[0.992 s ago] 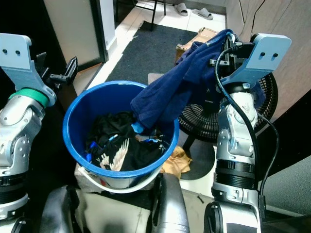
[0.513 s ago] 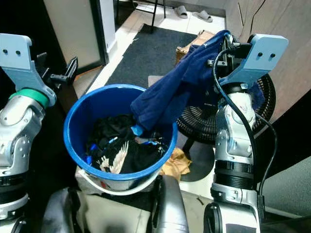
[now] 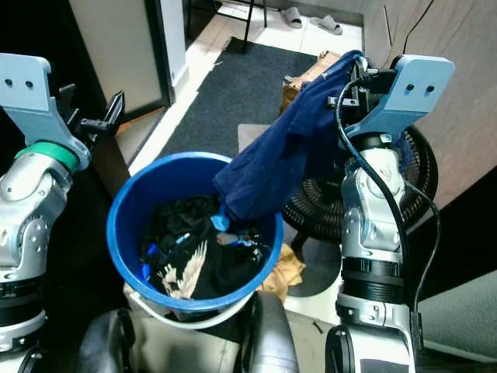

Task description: Clothes washing

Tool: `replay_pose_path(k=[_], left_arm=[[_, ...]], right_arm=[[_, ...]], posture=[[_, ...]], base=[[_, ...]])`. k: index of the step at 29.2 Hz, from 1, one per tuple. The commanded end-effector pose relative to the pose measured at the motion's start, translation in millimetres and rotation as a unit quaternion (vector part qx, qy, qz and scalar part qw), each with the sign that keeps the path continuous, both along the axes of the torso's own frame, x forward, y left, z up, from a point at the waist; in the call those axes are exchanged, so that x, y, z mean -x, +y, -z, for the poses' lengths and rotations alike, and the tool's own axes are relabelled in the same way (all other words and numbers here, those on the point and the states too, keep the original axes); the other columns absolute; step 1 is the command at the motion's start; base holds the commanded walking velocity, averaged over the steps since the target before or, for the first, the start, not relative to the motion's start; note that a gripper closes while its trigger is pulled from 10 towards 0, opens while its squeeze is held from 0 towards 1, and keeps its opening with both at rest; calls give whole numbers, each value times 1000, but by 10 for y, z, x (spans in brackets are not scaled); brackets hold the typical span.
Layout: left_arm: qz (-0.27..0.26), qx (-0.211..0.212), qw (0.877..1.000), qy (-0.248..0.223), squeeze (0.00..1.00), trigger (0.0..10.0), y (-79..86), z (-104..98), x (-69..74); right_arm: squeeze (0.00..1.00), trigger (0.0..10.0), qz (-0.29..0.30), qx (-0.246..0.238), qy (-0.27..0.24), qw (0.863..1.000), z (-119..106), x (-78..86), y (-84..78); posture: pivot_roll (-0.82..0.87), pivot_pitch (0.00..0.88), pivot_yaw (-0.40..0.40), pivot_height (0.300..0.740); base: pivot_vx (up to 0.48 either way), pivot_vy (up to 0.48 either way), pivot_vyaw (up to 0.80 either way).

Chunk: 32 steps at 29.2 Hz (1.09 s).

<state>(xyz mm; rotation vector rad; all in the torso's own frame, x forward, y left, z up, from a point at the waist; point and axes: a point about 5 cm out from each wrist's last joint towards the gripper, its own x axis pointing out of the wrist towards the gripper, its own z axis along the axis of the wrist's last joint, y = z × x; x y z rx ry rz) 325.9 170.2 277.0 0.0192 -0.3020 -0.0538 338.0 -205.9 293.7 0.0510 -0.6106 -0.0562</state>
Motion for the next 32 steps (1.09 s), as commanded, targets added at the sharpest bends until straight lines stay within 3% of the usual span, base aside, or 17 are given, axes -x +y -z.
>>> replay_pose_path(k=[1, 27, 30, 32], left_arm=[[4, -1, 1000, -1, 0, 10000, -25, -8, 7], [12, 4, 1000, 1, 0, 10000, -94, 22, -16], [20, 2, 1000, 7, 0, 10000, -134, 92, -20], [28, -13, 999, 25, 0, 10000, -172, 269, 36]], right_arm=[[0, 10000, 4, -4, -13, 1000, -40, 47, -16], [0, 10000, -2, 13, 9, 1000, 55, 40, 46], [0, 10000, -9, 16, 21, 1000, 124, 40, 91], [0, 10000, -31, 20, 45, 998, 292, 66, 234]], posture=[[30, 69, 4, 616], [22, 73, -2, 695], [13, 74, 0, 705], [10, 79, -4, 714]], base=[[0, 0, 0], [0, 0, 0], [0, 0, 0], [0, 0, 0]])
